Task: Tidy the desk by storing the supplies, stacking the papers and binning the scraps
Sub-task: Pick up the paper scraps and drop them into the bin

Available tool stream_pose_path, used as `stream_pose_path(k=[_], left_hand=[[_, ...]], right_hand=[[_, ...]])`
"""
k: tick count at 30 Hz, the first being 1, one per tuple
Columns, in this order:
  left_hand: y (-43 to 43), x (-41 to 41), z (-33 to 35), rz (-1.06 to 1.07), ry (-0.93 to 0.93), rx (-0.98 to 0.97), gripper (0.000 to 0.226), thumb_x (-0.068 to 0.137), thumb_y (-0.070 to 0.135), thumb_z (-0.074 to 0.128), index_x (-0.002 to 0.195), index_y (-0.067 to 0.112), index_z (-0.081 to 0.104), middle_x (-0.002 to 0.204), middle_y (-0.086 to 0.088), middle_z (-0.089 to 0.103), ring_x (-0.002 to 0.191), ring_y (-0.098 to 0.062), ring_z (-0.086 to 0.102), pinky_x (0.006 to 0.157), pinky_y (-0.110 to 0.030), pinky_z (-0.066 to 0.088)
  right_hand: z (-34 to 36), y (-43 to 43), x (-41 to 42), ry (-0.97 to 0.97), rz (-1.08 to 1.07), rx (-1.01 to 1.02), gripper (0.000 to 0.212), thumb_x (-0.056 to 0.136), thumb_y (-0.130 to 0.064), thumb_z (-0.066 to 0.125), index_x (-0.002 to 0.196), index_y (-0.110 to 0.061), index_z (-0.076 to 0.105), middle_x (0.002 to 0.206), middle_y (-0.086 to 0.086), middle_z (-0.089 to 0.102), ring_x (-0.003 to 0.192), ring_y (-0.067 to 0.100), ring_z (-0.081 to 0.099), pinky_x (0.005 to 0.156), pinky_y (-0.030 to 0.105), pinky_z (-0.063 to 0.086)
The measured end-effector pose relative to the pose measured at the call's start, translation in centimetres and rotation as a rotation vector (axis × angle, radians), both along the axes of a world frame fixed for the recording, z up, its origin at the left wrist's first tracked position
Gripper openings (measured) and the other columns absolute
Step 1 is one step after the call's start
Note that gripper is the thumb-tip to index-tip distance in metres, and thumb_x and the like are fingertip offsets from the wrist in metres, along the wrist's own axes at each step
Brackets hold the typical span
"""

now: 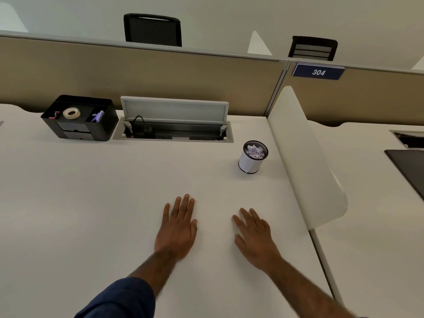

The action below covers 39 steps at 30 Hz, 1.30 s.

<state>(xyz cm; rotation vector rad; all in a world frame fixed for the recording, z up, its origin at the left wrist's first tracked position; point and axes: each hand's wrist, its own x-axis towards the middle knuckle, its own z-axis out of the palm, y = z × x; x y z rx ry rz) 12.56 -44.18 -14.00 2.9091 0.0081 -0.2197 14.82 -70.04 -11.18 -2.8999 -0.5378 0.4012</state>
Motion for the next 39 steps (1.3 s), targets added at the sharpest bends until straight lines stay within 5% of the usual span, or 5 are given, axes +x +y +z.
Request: stream_pose_path(k=[5, 18, 27, 33, 39], left_hand=[[-0.1, 0.0, 0.1, 0.0, 0.016, 0.0, 0.074, 0.092, 0.05, -0.014, 0.161, 0.024, -0.019, 0.169, 0.004, -0.025, 0.156, -0.019, -0.023, 0.129, -0.046, -0.008], [-0.1, 0.0, 0.0, 0.001, 0.029, -0.005, 0.076, 0.09, 0.054, -0.018, 0.16, 0.025, -0.021, 0.169, 0.004, -0.026, 0.156, -0.019, -0.023, 0.129, -0.047, -0.006], [0.0, 0.1, -0.3, 0.005, 0.013, -0.007, 0.073, 0.094, 0.051, -0.011, 0.161, 0.024, -0.018, 0.169, 0.004, -0.024, 0.156, -0.018, -0.023, 0.129, -0.046, -0.008], [0.1, 0.0, -0.5, 0.009, -0.01, -0.011, 0.068, 0.1, 0.048, -0.002, 0.162, 0.024, -0.016, 0.169, 0.005, -0.024, 0.157, -0.018, -0.02, 0.129, -0.046, -0.007], [0.1, 0.0, -0.7, 0.014, -0.012, -0.009, 0.065, 0.107, 0.046, 0.01, 0.161, 0.024, -0.018, 0.17, 0.004, -0.023, 0.156, -0.018, -0.022, 0.129, -0.046, -0.008]], right_hand=[[-1.5, 0.0, -2.7, -0.077, 0.072, -0.099, 0.064, 0.1, -0.063, 0.014, 0.158, -0.038, 0.001, 0.165, -0.003, -0.019, 0.152, 0.025, -0.021, 0.118, 0.055, -0.006], [-1.3, 1.5, -4.8, -0.124, 0.07, -0.187, 0.07, 0.097, -0.07, 0.027, 0.157, -0.036, 0.018, 0.168, 0.005, 0.003, 0.154, 0.033, 0.001, 0.117, 0.066, 0.013], [-1.1, 0.2, -3.0, 0.008, -0.029, -0.018, 0.063, 0.097, -0.066, 0.004, 0.152, -0.045, -0.018, 0.159, -0.01, -0.035, 0.147, 0.016, -0.033, 0.121, 0.053, -0.009], [-0.4, 0.0, -2.9, 0.056, -0.012, 0.028, 0.064, 0.092, -0.066, -0.006, 0.152, -0.047, -0.015, 0.157, -0.015, -0.038, 0.143, 0.01, -0.038, 0.122, 0.05, -0.012], [-1.2, 1.2, -2.6, 0.0, 0.058, -0.071, 0.062, 0.101, -0.064, 0.01, 0.154, -0.043, -0.014, 0.159, -0.01, -0.036, 0.146, 0.016, -0.035, 0.119, 0.056, -0.009]])
